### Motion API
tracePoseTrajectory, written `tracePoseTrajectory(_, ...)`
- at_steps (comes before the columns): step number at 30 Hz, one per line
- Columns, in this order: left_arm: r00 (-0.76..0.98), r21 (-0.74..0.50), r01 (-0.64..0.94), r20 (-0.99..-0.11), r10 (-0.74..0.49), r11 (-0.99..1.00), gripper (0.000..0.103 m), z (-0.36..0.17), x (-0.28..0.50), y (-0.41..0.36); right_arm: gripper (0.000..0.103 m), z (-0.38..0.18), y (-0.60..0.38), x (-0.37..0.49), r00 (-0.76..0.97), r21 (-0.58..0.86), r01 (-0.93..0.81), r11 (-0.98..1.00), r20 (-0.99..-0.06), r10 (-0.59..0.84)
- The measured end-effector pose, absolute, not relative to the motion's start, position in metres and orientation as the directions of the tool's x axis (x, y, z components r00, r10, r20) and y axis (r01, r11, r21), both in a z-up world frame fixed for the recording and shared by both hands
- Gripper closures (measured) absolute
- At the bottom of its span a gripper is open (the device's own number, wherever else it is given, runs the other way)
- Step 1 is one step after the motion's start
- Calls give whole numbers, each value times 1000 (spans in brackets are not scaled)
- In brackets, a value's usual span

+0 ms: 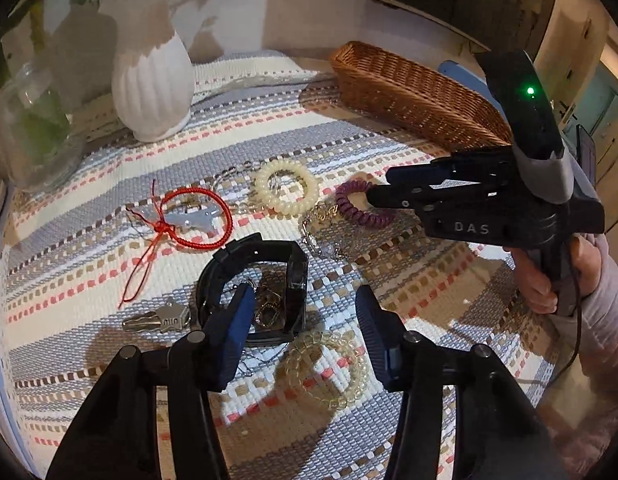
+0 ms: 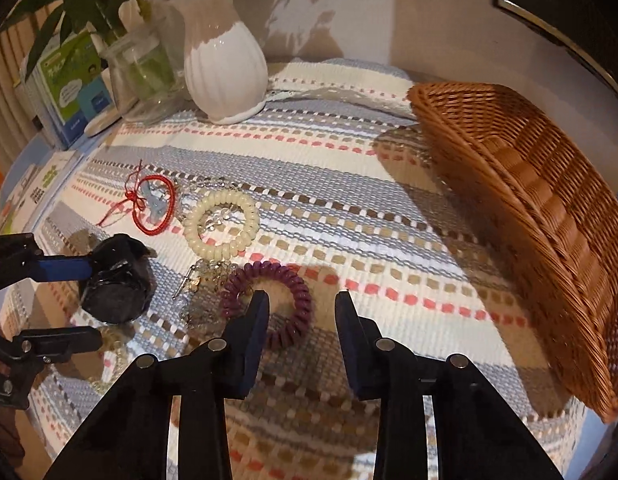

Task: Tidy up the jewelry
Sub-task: 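Grasp the black watch with the left tool while the right tool grasps the purple coil hair tie, then carry the watch and hair tie into the wicker basket and open both tools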

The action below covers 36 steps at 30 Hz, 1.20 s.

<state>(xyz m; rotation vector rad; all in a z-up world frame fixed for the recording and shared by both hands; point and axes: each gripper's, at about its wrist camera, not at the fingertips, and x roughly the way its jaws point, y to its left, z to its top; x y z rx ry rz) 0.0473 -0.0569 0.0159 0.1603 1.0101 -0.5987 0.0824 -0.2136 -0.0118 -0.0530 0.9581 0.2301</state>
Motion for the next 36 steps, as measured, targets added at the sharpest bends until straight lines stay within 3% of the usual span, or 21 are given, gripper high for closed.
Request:
tracePoseTrajectory(7,379,-145,510,-847,-372,848,90,0,54,-60,92,-20,-192,83,595,-73,-264,962,-797,103)
tracePoseTrajectory(10,393,-125,509,-846,-360,851,91,1,52,-62,93,-21,-187,80,611,-115,-271,956,-788,78)
tracePoseTrajectory(25,475,-87,530,-794,-380,843,91,48,28,-75,93,15,-209,33,669,-25,-251,968,-726,155)
tracePoseTrajectory(36,500,-29,644,-740,-450,764,91,106,56,-165,93,82,-298,8,784,-3,-28,1000,-621,20)
